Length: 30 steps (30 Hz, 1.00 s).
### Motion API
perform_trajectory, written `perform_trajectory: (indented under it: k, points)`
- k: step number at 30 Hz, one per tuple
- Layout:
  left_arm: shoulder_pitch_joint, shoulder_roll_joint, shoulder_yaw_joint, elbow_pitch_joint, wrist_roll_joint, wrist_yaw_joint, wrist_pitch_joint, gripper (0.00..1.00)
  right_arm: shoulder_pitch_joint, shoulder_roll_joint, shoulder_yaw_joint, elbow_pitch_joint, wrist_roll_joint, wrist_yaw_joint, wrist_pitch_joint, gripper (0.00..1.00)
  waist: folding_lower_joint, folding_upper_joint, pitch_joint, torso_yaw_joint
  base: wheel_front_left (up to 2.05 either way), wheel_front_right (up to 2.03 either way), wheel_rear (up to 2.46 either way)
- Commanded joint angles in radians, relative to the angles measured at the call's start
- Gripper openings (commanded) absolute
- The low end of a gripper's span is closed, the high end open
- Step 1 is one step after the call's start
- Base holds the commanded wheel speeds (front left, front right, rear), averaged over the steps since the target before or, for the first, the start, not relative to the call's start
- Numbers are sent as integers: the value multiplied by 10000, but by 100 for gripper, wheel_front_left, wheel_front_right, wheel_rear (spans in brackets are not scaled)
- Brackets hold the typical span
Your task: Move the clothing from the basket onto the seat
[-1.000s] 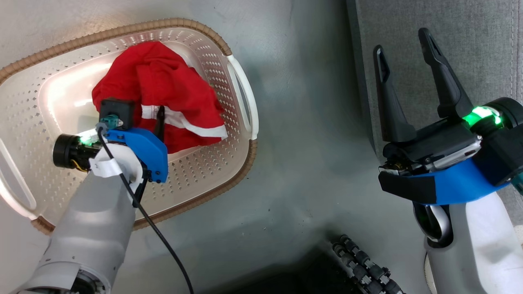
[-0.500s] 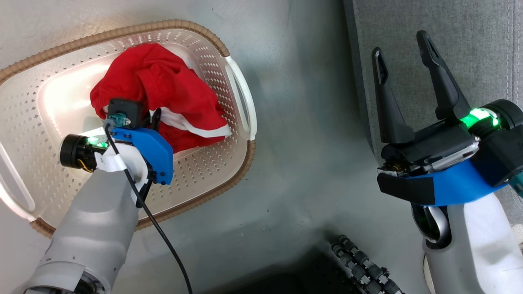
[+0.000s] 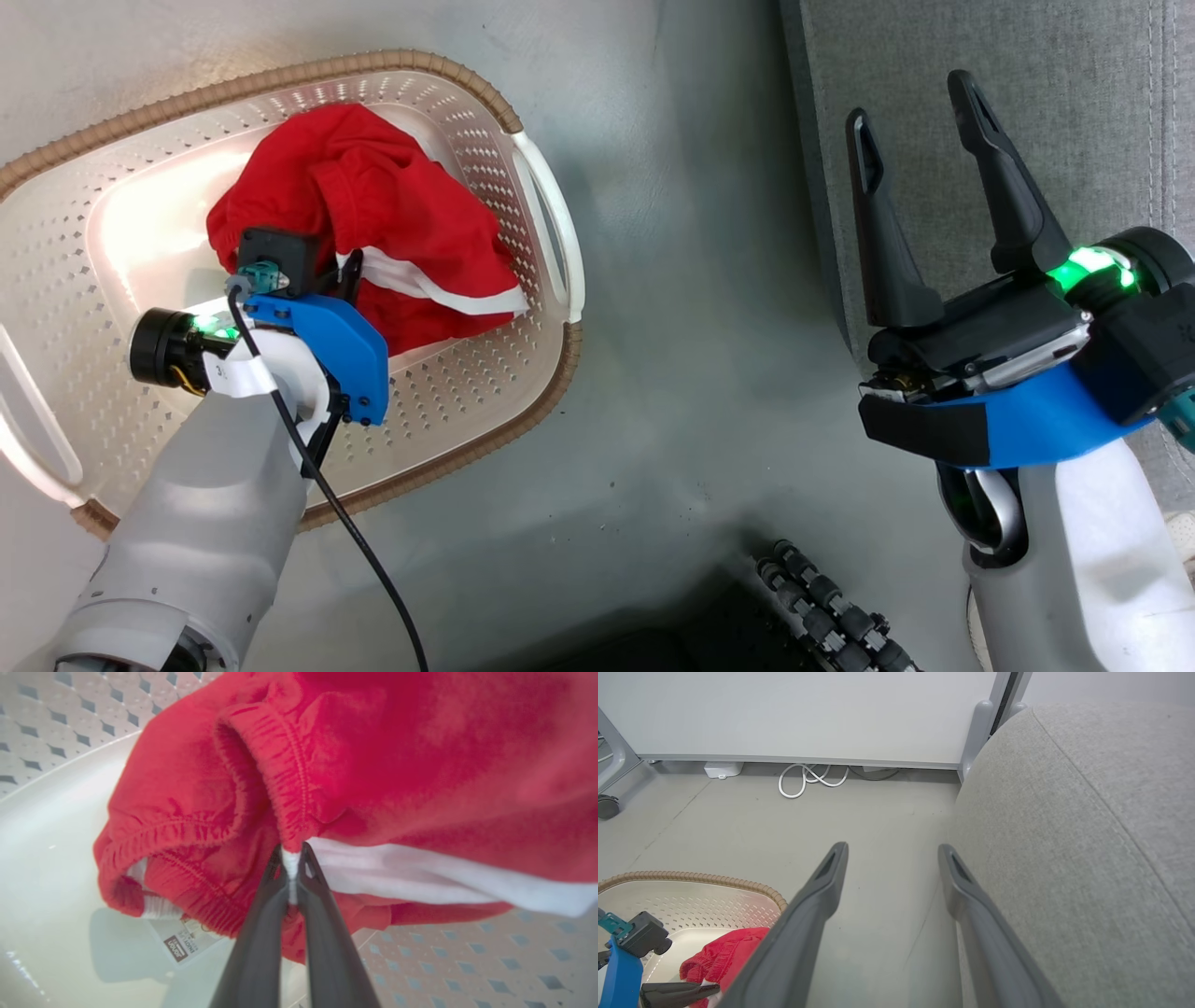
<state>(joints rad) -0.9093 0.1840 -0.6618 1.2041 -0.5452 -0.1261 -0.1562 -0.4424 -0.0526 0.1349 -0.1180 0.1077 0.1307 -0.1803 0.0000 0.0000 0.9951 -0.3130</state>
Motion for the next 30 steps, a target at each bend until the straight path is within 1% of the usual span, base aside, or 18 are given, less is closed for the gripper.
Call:
perform_trajectory:
  k: [1, 6, 12, 17, 24, 30]
  points:
    - [-154, 76, -97, -1, -102, -71, -46, 0, -42, 31, 11, 32, -13, 1, -64, 100, 0, 0, -15, 7, 0, 0, 0]
    - [-37, -14, -382, -3, -459, -69, -173, 0, -11, 32, 20, 188, -84, 1, -71, 100, 0, 0, -261, 141, 0, 0, 0]
    - [327, -239, -851, -58, -870, -45, -346, 0, 202, 2, 76, 610, -192, 1, -8, 100, 0, 0, -1178, 422, 0, 0, 0]
    - [662, -467, -1265, -150, -1125, -45, -511, 0, 343, -170, 74, 926, -314, 1, 63, 100, 0, 0, -2288, 717, 0, 0, 0]
    - [1571, -857, -1865, -484, -1553, -45, -788, 0, 1018, -389, -19, 1367, -320, 1, 344, 100, 0, 0, -4375, 1199, 0, 0, 0]
    - [2078, -1050, -2556, -955, -1744, -46, -958, 0, 1708, -535, -146, 1625, -392, 1, 668, 100, 0, 0, -6007, 1589, 0, 0, 0]
